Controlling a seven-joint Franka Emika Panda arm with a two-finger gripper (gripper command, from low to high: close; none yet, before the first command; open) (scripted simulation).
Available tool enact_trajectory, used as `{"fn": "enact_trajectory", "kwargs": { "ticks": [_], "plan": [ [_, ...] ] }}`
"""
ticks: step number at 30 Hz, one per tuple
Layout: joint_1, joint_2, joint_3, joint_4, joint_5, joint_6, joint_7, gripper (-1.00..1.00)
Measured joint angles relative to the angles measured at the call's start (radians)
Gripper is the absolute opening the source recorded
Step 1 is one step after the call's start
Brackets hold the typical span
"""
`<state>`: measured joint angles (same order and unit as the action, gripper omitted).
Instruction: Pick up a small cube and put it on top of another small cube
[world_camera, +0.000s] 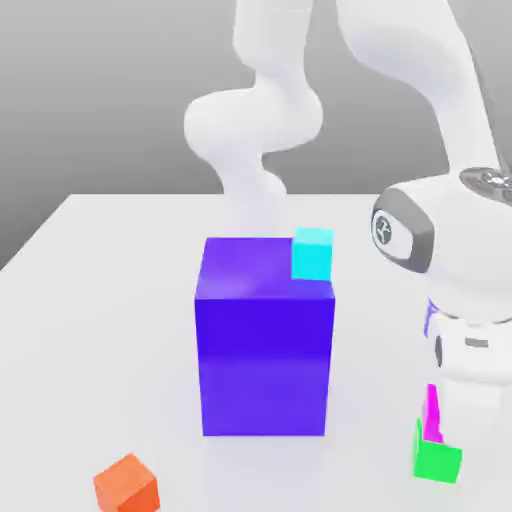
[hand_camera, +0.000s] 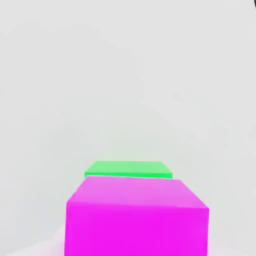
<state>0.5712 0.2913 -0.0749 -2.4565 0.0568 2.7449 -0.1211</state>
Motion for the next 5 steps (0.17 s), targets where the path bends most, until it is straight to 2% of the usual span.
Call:
{"fn": "enact_trajectory", "kwargs": {
  "ticks": [5],
  "plan": [
    [0.0,-0.002,0.0,0.0,-0.001,-0.001,0.001,1.0]
  ]
}}
